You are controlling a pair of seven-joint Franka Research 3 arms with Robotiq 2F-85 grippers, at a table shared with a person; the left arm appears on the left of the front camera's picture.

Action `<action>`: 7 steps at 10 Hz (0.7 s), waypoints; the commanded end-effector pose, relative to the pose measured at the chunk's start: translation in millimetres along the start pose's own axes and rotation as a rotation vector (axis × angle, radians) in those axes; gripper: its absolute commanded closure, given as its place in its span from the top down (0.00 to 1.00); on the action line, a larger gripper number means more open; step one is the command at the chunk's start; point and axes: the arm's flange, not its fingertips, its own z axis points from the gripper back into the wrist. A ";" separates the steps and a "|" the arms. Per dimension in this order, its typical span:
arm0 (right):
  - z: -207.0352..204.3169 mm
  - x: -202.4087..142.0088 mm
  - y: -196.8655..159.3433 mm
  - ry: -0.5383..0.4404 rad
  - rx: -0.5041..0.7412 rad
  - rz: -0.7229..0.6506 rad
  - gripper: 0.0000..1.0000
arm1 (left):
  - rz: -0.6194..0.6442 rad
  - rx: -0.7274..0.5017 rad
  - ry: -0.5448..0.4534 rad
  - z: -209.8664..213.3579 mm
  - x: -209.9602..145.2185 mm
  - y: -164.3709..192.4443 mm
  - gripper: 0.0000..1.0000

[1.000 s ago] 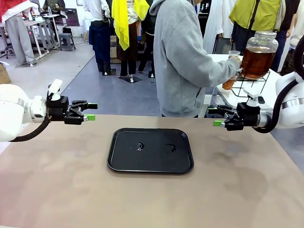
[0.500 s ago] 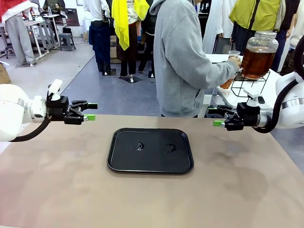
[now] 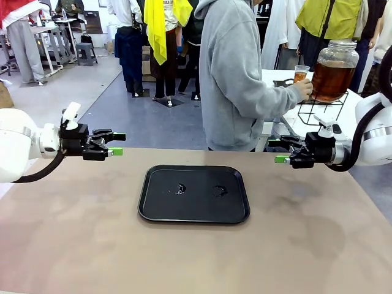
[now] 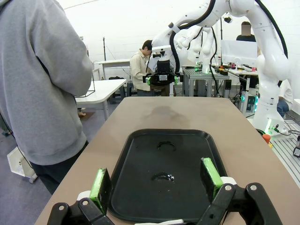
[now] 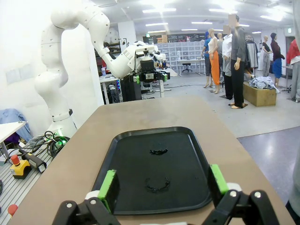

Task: Pour the drink into the iced cup.
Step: Open the gripper to release the iced cup you were holding.

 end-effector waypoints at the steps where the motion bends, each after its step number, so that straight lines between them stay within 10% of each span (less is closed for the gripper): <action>1: -0.3 5.4 0.7 0.000 0.001 0.000 1.00 | -0.003 0.008 -0.005 -1.8 2.4 0.0 1.00; 7: -0.3 5.4 0.7 0.000 0.001 0.000 1.00 | -0.003 0.008 -0.005 -1.8 2.4 0.0 1.00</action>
